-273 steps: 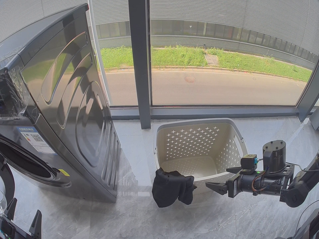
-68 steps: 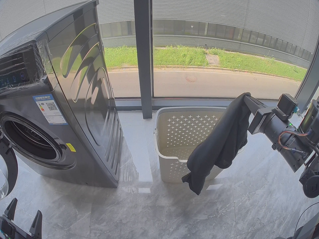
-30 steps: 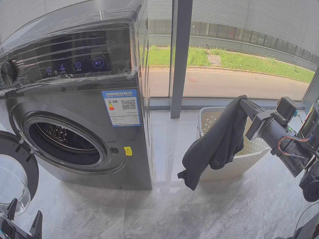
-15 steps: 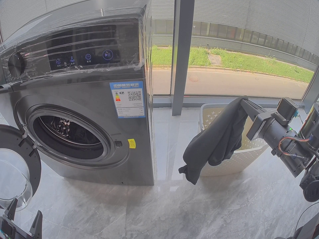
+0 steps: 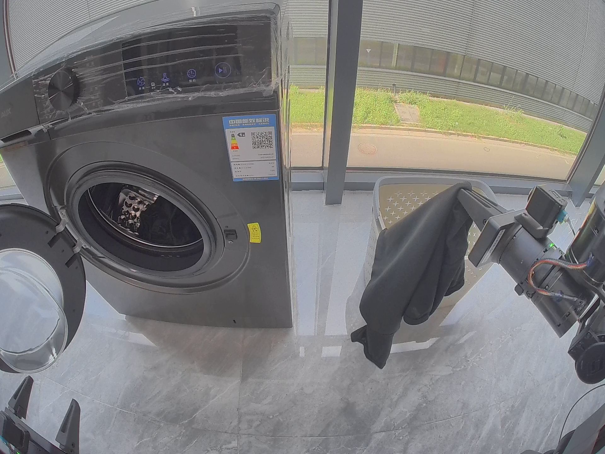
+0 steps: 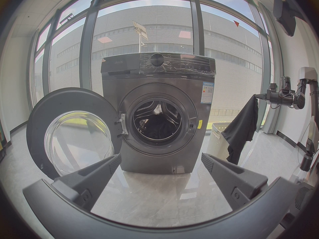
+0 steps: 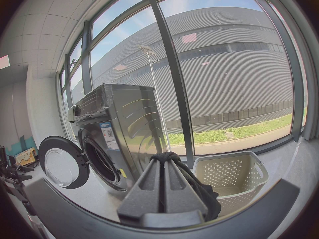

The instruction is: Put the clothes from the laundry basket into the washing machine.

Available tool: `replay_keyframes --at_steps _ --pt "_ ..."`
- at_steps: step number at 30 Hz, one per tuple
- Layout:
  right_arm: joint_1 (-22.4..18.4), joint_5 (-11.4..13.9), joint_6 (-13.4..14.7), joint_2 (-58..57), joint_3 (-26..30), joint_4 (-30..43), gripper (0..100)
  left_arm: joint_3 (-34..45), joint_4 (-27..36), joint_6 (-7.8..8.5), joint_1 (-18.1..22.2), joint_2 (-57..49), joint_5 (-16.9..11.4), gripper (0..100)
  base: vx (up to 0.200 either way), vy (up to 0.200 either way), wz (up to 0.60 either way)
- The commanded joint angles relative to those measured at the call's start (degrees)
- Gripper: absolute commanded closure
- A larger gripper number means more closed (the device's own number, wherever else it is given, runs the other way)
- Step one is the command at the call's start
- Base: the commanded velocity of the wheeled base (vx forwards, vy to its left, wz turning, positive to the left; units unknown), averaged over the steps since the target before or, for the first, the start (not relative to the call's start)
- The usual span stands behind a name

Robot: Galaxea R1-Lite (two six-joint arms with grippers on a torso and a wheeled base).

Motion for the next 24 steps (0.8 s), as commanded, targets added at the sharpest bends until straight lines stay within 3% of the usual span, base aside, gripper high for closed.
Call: replay_keyframes --at_steps 1,24 --pt "0.13 0.04 -0.08 0.11 0.04 0.05 100 0.84 -0.01 -0.01 0.01 -0.96 0.02 0 0.0 0.2 0.0" --pt "-0.22 0.12 0.01 0.19 0.75 0.05 100 0.84 -0.01 -0.28 0.01 -0.96 -0.07 0 0.0 0.2 0.0"
